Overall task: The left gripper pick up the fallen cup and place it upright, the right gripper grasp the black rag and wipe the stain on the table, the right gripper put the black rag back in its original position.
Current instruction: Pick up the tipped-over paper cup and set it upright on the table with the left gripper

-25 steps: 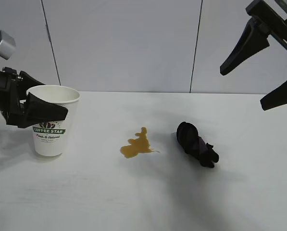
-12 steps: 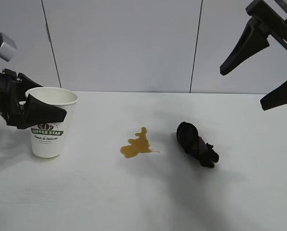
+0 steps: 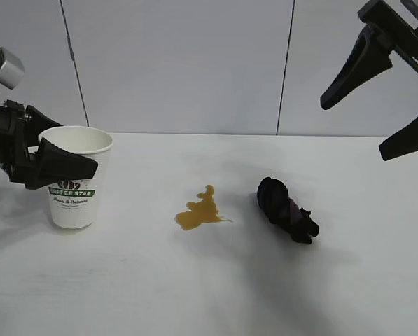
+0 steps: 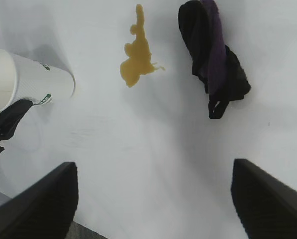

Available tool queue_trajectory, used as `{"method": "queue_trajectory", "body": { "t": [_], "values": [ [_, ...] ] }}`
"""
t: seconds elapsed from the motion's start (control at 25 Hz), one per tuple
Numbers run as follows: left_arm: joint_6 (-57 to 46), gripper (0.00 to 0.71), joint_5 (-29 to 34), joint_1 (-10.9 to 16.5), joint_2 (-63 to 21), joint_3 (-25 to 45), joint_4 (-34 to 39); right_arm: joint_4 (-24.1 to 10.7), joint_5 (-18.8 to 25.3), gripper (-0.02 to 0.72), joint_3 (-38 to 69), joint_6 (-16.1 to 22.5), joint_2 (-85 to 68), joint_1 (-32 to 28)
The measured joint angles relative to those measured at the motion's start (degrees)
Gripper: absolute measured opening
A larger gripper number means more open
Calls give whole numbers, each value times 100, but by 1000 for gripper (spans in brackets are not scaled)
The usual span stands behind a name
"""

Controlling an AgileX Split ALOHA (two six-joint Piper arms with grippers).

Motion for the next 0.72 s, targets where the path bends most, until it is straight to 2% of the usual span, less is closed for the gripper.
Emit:
{"method": "queue_trajectory", "body": {
  "t": [0.72],
  "values": [
    [-332,633,-2,0,0,0,0,0,0,578,0,0,0,0]
  ]
}}
